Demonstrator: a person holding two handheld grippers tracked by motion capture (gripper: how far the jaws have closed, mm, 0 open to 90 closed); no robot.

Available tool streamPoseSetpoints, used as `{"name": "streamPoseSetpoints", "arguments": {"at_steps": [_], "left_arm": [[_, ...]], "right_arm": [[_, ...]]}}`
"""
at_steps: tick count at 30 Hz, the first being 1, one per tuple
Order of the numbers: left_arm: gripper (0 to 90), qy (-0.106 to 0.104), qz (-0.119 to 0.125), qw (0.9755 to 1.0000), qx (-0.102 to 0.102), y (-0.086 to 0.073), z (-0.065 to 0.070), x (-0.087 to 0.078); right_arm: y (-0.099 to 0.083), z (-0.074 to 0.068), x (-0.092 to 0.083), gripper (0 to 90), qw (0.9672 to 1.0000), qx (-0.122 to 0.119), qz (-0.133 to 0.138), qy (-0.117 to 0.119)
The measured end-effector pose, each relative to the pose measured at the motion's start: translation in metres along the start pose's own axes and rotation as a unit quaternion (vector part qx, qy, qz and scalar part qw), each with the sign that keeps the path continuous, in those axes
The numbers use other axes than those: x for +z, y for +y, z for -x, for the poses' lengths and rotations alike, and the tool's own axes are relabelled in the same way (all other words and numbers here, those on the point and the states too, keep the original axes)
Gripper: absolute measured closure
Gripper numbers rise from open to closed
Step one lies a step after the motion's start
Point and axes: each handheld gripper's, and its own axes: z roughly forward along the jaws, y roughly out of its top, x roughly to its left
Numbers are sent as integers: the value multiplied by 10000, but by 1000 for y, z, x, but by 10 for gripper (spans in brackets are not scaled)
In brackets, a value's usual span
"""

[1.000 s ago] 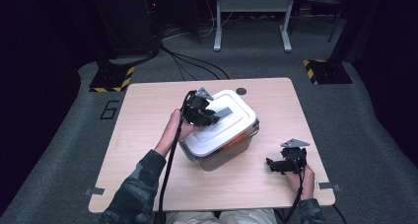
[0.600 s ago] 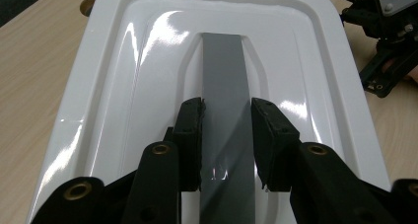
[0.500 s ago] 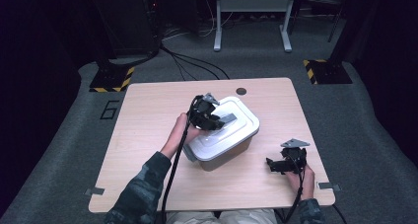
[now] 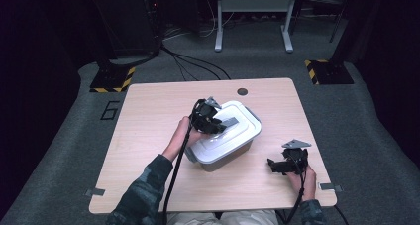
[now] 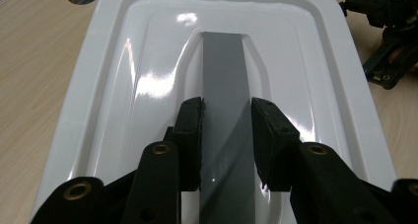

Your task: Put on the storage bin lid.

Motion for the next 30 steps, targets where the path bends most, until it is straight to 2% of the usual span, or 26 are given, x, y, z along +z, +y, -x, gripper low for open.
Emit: {"name": "streamPoseSetpoints", "arguments": {"at_steps": [7,10,13,15,20,27,30], "left_arm": [[656,36,3,10000,41,0,1,0],[618,188,-5,9998,107,0,3,0],[534,281,19,9996,43,0,4,-1],[444,370,-4,9993,54,1,5,-2],[277,419,14,9991,3,0,3,-8],[159,628,107,9980,10,-6,0,-26],[150,688,182,9975,-26,-11,-2,-36]], "right_arm": [[0,0,0,0,10000,1,-1,0],[0,0,0,0,10000,3,-2,1],[0,0,0,0,10000,1,-1,0],[0,0,0,0,10000,2,-2,1],[0,0,0,0,10000,0,0,1],[0,0,0,0,10000,0,-2,0],[0,0,0,0,10000,-1,-1,0]]}}
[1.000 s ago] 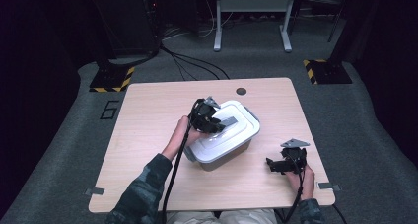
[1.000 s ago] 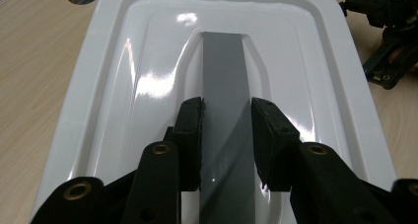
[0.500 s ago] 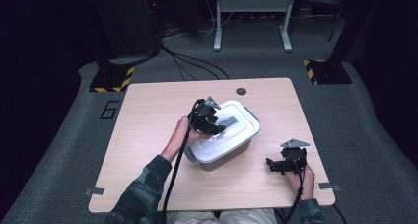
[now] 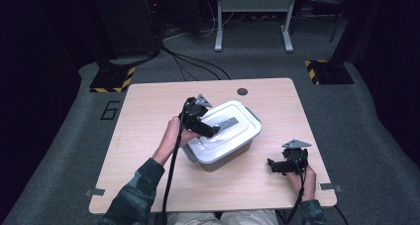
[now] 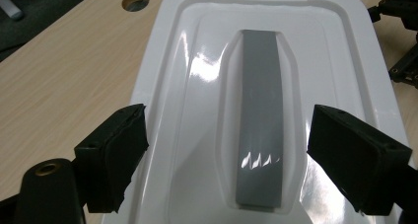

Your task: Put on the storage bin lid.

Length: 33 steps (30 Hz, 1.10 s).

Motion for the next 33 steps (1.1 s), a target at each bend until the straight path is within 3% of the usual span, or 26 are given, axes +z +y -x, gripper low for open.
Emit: {"name": "streamPoseSetpoints", "arguments": {"at_steps": [11,24,33], "left_arm": [[145,187,52,9996,-188,-24,-14,-28],[124,535,115,9970,-552,-73,-34,-50],[105,582,39,9955,-742,-108,-45,-58]], "right_arm": [[0,0,0,0,10000,0,1,1],[0,0,0,0,10000,3,2,0],[0,0,0,0,10000,-1,5,-2]]}}
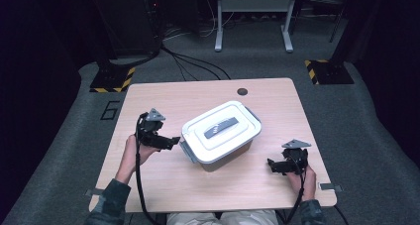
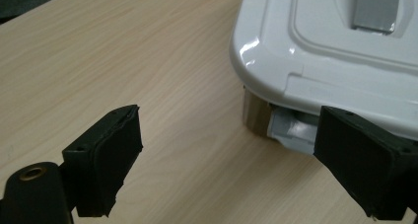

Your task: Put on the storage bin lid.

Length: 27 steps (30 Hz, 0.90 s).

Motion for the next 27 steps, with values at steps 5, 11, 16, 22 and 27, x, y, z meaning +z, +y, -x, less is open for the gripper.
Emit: {"name": "streamPoseSetpoints", "arguments": {"at_steps": [5,11,16,22,27], "left_arm": [[101,3,-62,9998,-165,-17,-6,1],[91,15,-224,9985,-505,-53,-17,9],[86,62,-377,9968,-698,-77,-22,17],[70,95,-431,9934,-1057,-108,-28,30],[55,214,-424,9907,-1274,-126,-31,37]], "right_arm": [[0,0,0,0,10000,1,-5,1],[0,0,0,0,10000,0,-4,-1],[0,0,0,0,10000,5,-7,1],[0,0,0,0,10000,2,-8,0],[0,0,0,0,10000,3,-5,6]]}}
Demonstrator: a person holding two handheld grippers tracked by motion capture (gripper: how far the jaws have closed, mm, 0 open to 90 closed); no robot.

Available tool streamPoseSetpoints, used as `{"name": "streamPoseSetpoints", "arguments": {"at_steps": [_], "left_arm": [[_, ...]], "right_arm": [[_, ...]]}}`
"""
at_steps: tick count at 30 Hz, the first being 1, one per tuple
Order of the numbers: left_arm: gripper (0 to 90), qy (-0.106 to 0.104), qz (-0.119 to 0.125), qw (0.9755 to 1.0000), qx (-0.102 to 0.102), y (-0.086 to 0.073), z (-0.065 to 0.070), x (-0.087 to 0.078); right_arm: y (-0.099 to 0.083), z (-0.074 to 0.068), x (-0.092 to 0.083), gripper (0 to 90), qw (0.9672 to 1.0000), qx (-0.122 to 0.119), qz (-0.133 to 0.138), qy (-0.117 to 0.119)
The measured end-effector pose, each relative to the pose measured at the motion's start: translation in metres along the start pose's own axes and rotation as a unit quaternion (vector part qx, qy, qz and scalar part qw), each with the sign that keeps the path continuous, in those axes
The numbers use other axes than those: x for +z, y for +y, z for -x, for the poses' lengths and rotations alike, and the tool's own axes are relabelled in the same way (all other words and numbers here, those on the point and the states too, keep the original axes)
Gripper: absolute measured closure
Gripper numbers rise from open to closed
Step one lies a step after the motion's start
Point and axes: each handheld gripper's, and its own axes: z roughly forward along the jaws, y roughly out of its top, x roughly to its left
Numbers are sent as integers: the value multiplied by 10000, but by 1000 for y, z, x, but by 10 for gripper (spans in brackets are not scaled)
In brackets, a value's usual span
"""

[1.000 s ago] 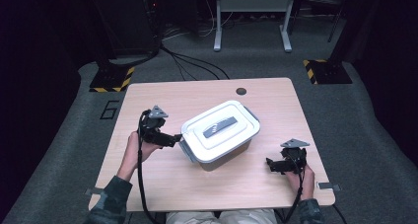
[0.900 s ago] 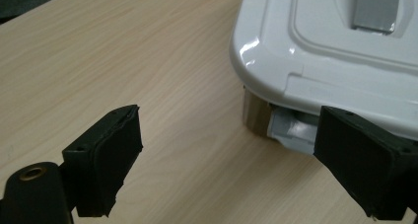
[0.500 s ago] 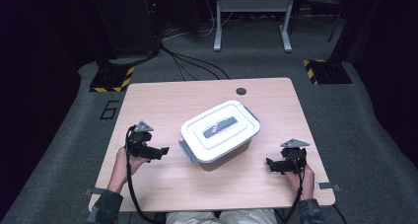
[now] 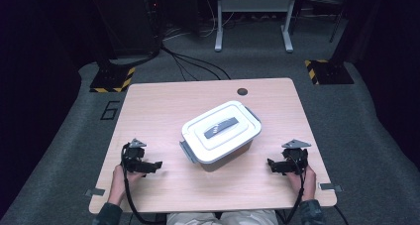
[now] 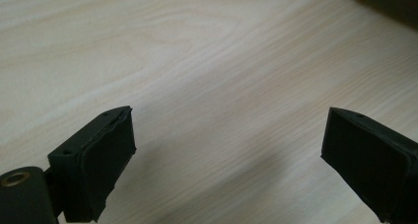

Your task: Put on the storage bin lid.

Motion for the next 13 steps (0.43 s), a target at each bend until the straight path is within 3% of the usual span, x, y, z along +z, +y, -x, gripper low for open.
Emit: {"name": "streamPoseSetpoints", "arguments": {"at_steps": [7,10,13], "left_arm": [[34,309,404,9987,-28,-21,-5,5],[27,565,620,9964,94,-27,-3,8],[19,597,563,9965,187,-27,-1,9]], "right_arm": [[0,0,0,0,10000,1,1,1],[0,0,0,0,10000,5,2,0],[0,0,0,0,10000,4,1,5]]}}
